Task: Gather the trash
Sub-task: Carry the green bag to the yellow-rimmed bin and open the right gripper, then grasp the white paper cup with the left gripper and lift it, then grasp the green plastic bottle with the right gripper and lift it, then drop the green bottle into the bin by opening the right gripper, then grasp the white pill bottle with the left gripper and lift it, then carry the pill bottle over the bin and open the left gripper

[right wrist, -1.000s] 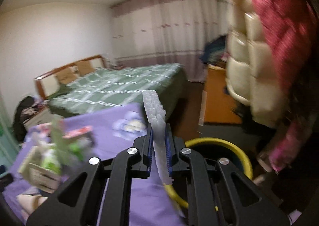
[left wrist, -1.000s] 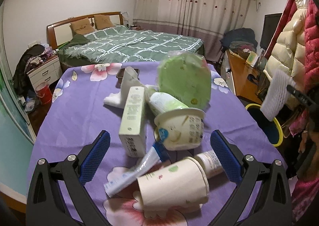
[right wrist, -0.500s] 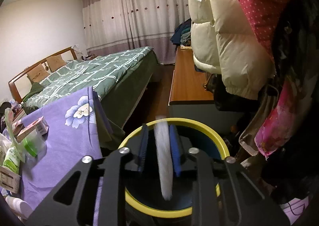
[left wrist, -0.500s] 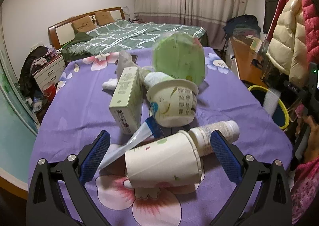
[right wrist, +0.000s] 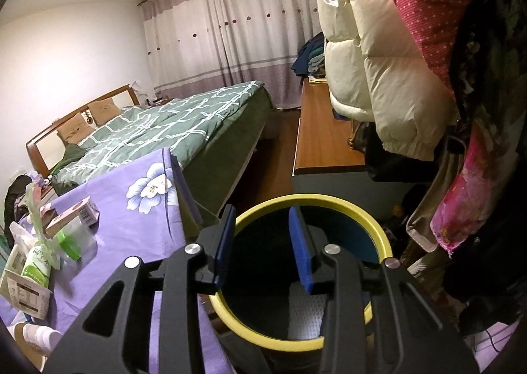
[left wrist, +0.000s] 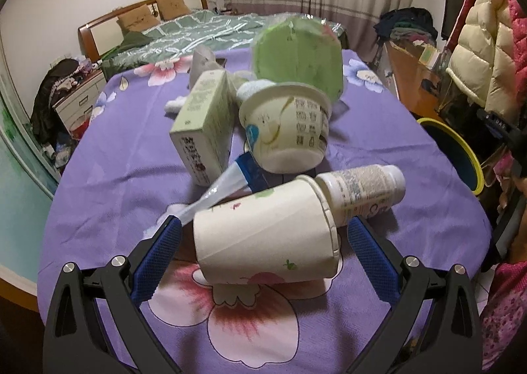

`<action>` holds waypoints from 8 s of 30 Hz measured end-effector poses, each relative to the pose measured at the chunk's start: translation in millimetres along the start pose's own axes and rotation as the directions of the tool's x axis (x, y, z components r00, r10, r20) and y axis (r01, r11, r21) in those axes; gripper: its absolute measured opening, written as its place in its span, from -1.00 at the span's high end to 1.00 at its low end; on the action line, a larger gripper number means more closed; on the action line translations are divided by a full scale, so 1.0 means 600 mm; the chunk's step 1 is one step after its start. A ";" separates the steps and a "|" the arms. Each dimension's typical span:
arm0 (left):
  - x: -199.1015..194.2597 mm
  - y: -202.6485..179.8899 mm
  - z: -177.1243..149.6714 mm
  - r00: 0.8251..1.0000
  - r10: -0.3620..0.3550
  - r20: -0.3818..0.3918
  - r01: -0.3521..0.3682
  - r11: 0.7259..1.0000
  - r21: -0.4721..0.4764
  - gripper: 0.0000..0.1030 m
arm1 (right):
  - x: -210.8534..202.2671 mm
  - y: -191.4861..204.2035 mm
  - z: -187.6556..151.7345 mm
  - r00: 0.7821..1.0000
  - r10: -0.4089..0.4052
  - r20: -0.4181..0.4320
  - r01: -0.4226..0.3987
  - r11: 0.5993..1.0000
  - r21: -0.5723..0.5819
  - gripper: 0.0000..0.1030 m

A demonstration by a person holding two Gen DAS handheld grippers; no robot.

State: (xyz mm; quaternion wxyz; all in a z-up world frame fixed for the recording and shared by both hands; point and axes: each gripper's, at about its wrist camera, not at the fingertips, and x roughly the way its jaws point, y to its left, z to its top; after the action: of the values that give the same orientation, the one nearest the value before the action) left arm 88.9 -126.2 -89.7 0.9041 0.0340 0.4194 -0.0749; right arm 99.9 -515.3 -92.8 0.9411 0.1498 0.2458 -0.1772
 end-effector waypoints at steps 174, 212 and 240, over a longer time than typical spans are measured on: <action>-0.046 -0.026 0.075 0.972 -0.103 0.211 0.087 0.992 0.086 -0.91 | 0.055 -0.013 0.014 0.991 -0.053 -0.124 0.048 0.998 -0.043 0.95; 0.082 -0.166 0.019 1.000 0.024 -0.018 -0.023 0.999 0.039 -0.91 | 0.036 -0.047 -0.007 0.994 0.046 -0.100 -0.046 0.999 -0.006 0.43; 0.084 -0.281 0.074 0.988 -0.151 0.014 0.146 0.973 0.176 -0.71 | 0.021 -0.117 -0.014 0.996 -0.013 -0.088 0.017 0.999 0.042 0.43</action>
State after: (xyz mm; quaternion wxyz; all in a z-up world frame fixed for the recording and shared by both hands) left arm 127.1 -303.7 -99.3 0.8951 0.0807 0.4002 -0.1791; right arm 78.3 -578.4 -120.0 0.9247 0.1755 0.2842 -0.1827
